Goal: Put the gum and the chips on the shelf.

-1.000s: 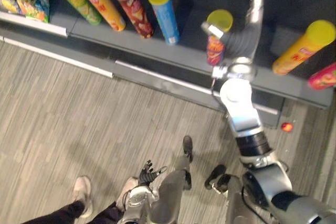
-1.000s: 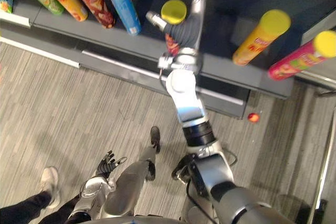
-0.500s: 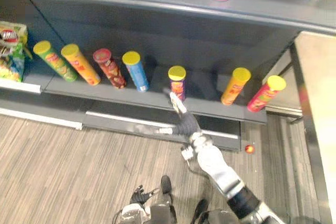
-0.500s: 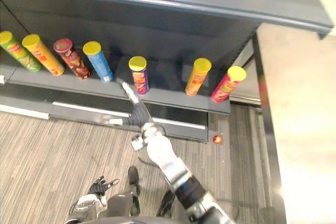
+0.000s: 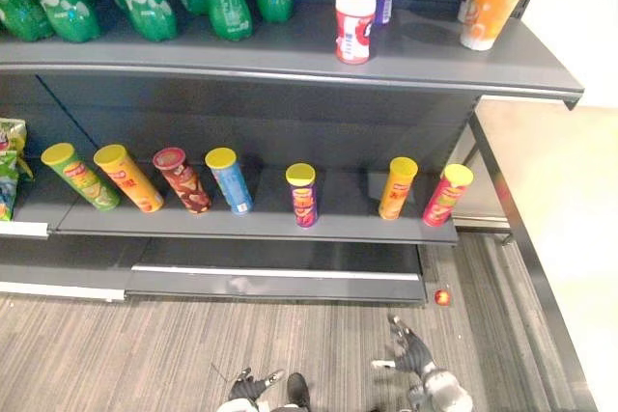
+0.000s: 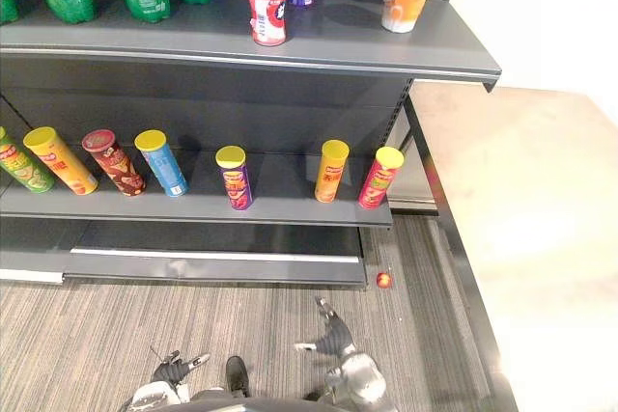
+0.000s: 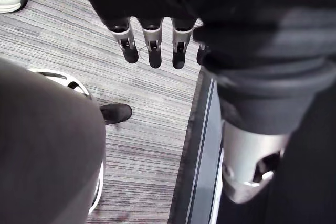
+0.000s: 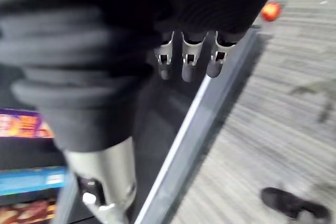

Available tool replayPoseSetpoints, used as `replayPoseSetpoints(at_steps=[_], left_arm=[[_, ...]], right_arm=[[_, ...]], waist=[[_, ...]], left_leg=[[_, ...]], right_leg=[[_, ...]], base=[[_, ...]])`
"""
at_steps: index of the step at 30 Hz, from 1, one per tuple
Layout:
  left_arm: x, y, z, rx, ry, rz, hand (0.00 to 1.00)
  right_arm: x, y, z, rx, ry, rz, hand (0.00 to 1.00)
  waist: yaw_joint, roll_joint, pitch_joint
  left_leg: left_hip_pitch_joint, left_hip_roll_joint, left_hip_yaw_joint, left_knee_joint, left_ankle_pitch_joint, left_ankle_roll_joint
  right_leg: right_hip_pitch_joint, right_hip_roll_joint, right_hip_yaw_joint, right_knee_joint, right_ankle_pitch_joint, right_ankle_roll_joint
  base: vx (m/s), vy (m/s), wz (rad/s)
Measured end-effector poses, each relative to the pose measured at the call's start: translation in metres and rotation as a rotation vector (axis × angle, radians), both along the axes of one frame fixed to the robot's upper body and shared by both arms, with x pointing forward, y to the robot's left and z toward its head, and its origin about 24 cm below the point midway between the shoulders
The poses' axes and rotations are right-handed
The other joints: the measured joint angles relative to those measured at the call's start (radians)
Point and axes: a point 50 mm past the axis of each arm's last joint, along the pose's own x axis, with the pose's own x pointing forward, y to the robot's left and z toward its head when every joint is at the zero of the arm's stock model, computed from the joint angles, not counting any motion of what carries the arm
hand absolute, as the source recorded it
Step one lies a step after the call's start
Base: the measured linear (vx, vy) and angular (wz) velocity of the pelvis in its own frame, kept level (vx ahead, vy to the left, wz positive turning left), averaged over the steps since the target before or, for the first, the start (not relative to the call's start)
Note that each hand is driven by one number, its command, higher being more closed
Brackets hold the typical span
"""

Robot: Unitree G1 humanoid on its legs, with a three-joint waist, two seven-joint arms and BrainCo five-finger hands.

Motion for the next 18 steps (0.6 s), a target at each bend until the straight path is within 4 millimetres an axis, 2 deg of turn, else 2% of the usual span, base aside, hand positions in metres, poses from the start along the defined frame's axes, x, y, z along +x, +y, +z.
replayPoseSetpoints(at_steps=[4,8,10,13,18], left_arm=[[-0.002,-0.002,-0.001,0.02,0.008,0.01,0.0],[-0.006,-0.006,-0.002,0.004,0.021,0.033,0.0],[-0.007,-0.009,-0.003,-0.009,0.022,0.039,0.0],[-0.007,-0.009,-0.003,-0.015,0.024,0.04,0.0],[-0.007,-0.011,-0.004,-0.038,0.02,0.015,0.0]], right_arm=[[-0.011,-0.024,-0.018,-0.027,0.127,-0.182,0.0],[-0.021,-0.049,-0.029,-0.055,0.232,-0.379,0.0],[-0.033,-0.06,-0.035,-0.006,0.314,-0.595,0.0],[-0.044,-0.065,-0.039,0.055,0.372,-0.792,0.0],[-0.055,-0.071,-0.041,0.089,0.414,-0.933,0.0]], waist=[[0.0,0.003,-0.003],[0.0,0.018,-0.013],[0.0,0.024,-0.013],[0.0,0.027,-0.011],[0.0,0.033,-0.009]], left_leg=[[0.026,-0.009,0.0,-0.001,-0.011,0.001],[0.049,-0.02,0.0,-0.001,-0.022,0.005],[0.051,-0.025,0.0,-0.001,-0.025,0.006],[0.059,-0.03,0.0,-0.001,-0.03,0.006],[0.062,-0.042,-0.006,-0.001,-0.038,0.01]], right_leg=[[0.033,-0.006,0.001,-0.018,0.004,0.007],[0.063,-0.014,0.0,-0.034,0.008,0.014],[0.066,-0.019,0.0,-0.036,0.008,0.016],[0.08,-0.022,-0.001,-0.048,0.011,0.022],[0.09,-0.033,-0.012,-0.054,0.01,0.029]], base=[[0.06,0.028,0.0],[0.05,0.035,0.02],[0.05,0.039,0.01],[0.05,0.023,0.0],[0.04,0.026,0.04]])
